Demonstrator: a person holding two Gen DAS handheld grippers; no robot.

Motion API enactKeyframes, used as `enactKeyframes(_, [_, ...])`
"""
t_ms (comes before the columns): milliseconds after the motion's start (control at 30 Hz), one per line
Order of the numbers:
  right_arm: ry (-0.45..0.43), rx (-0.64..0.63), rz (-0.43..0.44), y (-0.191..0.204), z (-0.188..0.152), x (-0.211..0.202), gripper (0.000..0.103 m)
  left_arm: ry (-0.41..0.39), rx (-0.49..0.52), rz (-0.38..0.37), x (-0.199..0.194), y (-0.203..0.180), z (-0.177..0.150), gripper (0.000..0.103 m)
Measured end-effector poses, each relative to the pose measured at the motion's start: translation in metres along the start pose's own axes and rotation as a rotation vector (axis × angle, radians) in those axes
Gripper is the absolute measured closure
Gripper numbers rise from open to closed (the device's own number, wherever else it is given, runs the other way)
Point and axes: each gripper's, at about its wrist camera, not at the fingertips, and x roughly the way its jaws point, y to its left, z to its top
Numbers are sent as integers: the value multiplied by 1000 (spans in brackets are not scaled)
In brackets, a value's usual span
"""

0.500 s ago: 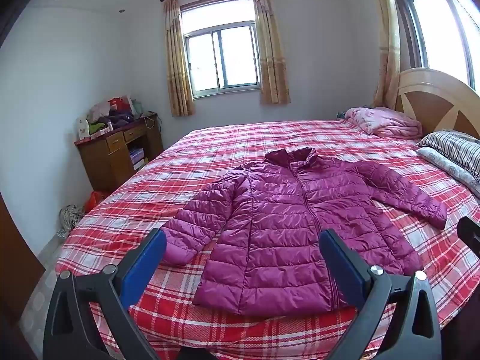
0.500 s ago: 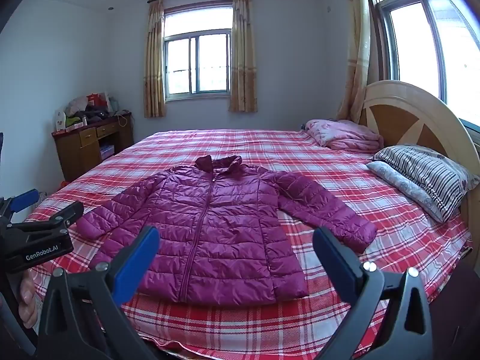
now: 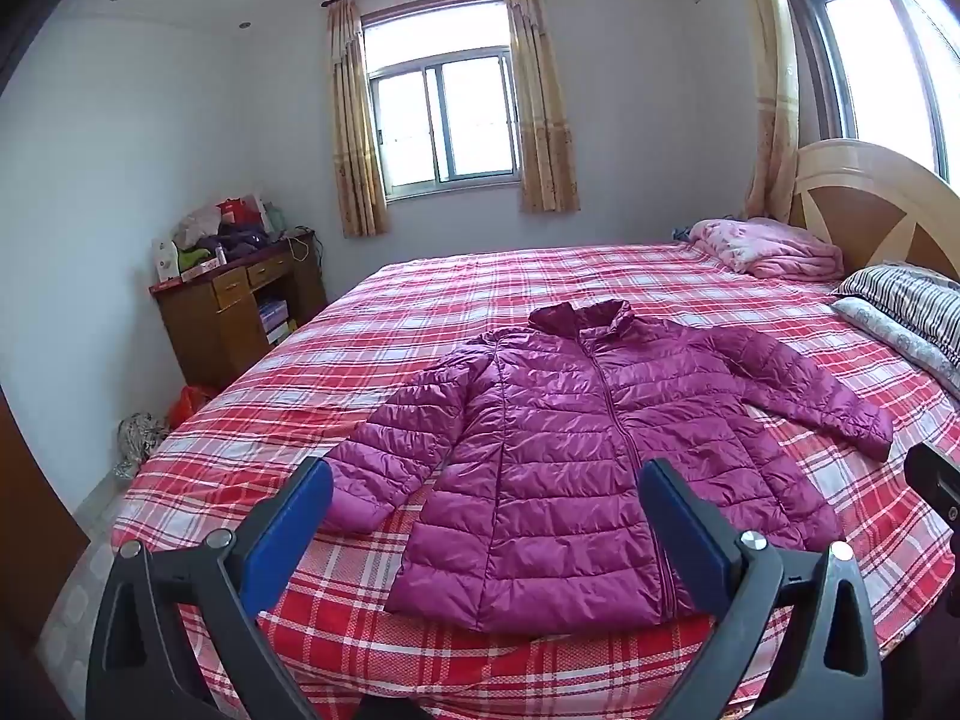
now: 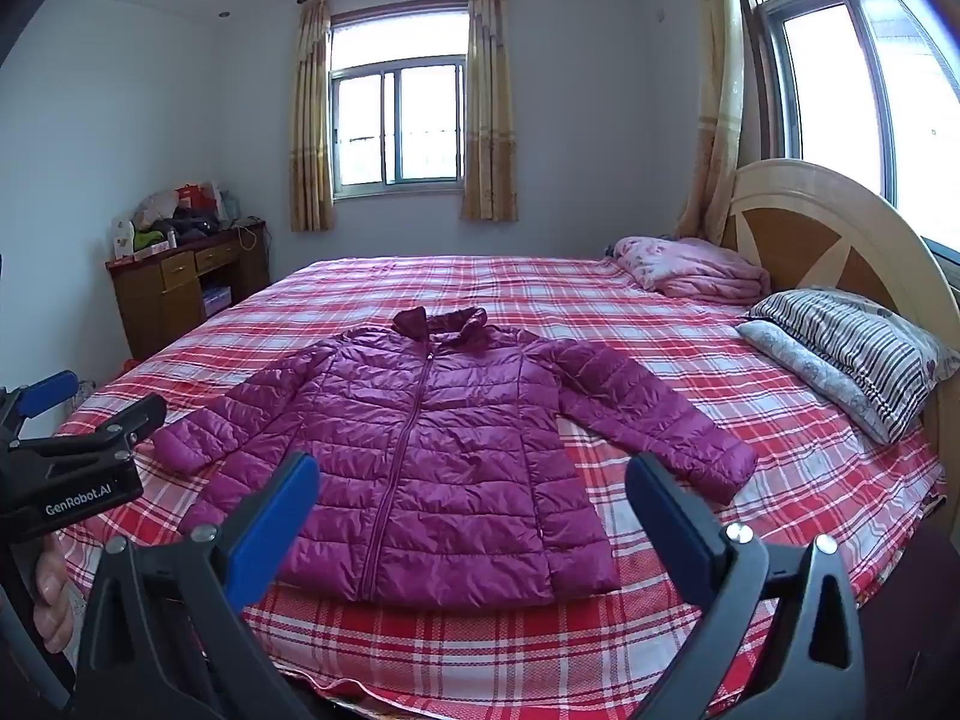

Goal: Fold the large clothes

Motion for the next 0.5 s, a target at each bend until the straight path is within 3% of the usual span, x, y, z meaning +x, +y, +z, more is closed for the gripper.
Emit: enactKeyframes(500, [5, 4, 2, 0, -1, 1, 0, 0, -10, -5, 5, 3, -2, 1])
